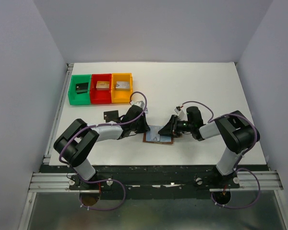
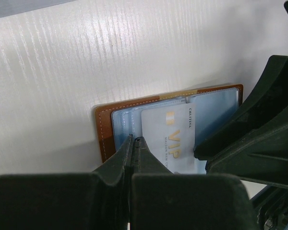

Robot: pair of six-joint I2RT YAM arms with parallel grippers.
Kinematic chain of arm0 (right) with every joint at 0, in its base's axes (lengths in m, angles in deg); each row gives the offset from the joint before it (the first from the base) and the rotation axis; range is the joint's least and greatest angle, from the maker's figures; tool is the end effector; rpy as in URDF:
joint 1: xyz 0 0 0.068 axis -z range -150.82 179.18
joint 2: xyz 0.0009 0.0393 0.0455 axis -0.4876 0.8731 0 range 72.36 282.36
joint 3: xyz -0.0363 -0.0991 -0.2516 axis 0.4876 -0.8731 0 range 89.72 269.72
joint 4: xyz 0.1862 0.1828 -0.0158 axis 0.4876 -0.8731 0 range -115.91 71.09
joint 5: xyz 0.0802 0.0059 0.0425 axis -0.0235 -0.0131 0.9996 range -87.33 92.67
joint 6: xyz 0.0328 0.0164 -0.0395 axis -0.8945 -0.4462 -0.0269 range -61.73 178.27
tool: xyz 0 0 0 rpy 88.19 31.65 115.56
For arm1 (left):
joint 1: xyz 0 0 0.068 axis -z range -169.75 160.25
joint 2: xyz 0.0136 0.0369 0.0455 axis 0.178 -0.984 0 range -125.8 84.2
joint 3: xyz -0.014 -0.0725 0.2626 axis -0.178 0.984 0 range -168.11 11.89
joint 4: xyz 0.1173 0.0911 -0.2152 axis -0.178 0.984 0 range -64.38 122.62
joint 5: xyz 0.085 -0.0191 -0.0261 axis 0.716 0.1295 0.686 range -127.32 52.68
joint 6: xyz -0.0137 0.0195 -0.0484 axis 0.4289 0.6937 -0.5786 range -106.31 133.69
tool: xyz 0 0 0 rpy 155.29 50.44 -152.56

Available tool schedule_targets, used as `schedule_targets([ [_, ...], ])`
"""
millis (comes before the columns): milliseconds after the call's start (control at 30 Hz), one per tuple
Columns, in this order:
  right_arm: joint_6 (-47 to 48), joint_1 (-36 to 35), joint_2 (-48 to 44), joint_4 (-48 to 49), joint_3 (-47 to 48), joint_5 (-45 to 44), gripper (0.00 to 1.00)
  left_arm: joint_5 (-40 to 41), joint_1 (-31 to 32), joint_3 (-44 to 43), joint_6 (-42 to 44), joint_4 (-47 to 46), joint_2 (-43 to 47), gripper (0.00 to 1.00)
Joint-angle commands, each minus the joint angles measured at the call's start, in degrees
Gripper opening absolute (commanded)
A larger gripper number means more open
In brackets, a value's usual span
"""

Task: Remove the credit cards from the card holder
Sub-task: Remove the credit card from the card holder.

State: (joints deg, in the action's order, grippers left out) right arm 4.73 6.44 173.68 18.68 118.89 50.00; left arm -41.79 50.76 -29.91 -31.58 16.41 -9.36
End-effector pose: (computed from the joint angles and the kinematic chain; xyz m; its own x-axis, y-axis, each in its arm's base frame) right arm 0.2526 0.1342 0.1020 -0.9708 0.1841 -0.1539 -0.0667 0.4088 0.9102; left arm 0.2383 -0.2074 0.1475 -0.8528 -0.2030 -0.4811 0.1212 0.8193 -0.5605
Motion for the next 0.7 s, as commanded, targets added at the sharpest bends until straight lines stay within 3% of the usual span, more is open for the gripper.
schedule_targets([
  [0,1.59,0.42,0.46,-0.93,0.19,0.66,0.38,1.74,-0.17,2.25,-0.07,3.24,-1.45,0.0],
  [467,4.85,0.33,-0.33,-6.29,1.15,-0.84,0.38,2.01,0.0,2.51,-0.43,2.88,-1.36,0.0],
  [667,1.43,0.42,0.37,-0.59,0.54,0.3,0.39,2.01,0.01,2.6,-0.25,2.71,-1.36,0.0],
])
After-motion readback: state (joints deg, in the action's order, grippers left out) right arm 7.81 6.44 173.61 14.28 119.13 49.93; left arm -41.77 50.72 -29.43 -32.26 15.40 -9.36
